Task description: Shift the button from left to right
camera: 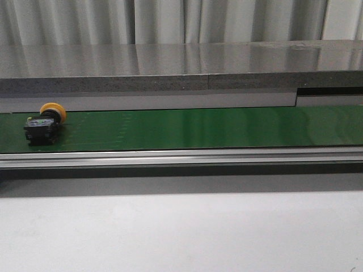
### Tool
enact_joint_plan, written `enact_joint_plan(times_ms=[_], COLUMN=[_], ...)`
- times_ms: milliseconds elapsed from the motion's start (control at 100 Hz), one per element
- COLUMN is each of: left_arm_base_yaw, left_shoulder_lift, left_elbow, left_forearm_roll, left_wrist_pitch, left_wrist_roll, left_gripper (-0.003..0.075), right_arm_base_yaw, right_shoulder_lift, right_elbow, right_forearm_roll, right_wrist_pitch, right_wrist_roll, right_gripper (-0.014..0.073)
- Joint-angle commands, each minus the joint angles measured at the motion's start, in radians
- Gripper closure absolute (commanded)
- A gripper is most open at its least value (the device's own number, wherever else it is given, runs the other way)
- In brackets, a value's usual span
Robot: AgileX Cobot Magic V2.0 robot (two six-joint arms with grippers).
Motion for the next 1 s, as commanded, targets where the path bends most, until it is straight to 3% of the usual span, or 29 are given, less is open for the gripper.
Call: enact_joint_plan(times_ms=[0, 400, 490, 660, 920, 990], left_arm_base_yaw=[-0.011, -0.011, -0.011, -0.011, -0.011, -0.011], left_shoulder_lift=[-0.023, -0.027, -0.027, -0.027, -0.027, -0.027], left_elbow=[0.007, 0.025, 0.025, 0.025, 0.025, 0.025], left_forearm_roll=[-0.002, -0.003, -0.003, -0.003, -0.003, -0.001], left_wrist_pitch=[-0.096, -0.095, -0.095, -0.097, -0.097, -0.097], left_wrist_roll=[-0.003, -0.003, -0.003, -0.003, -0.003, -0.003], left_gripper=[0.0061, 0.0062, 0.0092, 0.0290, 0.0736, 0.0740], right_arm_base_yaw=[0.004, 0.004, 0.004, 0.004, 0.004, 0.004], right_shoulder_lift=[-0.021, -0.021, -0.021, -0.021, -0.021, -0.021], right_elbow=[-0.016, -0.016, -0.016, -0.016, -0.016, -0.016], right_forearm_roll=[-0.009, -0.009, -0.009, -0.009, -0.009, -0.009], right_wrist_pitch=[-0.088, -0.088, -0.088, -0.088, -0.088, -0.088], right_wrist_roll=[-0.002, -0.002, -0.002, -0.002, -0.002, -0.002], right_gripper=[0.0662, 0.0662, 0.0662, 0.0662, 0.0662, 0.0662])
